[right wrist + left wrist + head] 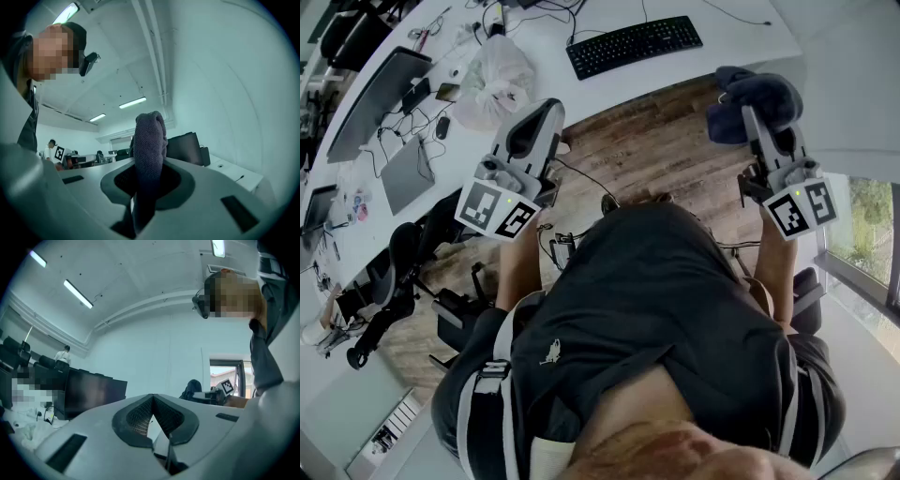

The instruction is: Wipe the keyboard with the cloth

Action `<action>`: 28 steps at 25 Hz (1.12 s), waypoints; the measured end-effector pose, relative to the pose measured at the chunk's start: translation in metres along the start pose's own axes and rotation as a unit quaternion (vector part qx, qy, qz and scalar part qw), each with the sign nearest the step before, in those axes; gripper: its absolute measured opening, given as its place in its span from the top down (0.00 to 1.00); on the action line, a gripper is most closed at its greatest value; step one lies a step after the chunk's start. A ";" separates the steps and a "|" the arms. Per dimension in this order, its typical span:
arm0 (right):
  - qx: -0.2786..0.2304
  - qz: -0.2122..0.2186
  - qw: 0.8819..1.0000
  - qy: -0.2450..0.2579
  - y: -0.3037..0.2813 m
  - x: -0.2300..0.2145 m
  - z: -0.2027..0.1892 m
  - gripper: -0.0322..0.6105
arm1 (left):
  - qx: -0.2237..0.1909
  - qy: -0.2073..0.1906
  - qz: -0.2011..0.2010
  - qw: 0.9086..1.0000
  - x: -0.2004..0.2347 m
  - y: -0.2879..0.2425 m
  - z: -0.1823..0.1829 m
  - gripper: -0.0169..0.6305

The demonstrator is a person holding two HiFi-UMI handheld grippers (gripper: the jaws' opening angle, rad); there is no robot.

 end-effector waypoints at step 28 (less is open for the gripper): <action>0.005 0.022 1.000 -0.014 0.050 -0.084 0.004 0.85 | 0.030 -0.075 0.025 0.996 -0.087 -0.067 0.004 0.97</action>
Point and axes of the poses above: the fingertips, and each gripper's own axes: y backward along the fingers, x to its left, z out of its top, the point moved 8 cm from there along y, backward along the fingers, and after that the axes turned 11 degrees about -y, right-handed, at the moved point
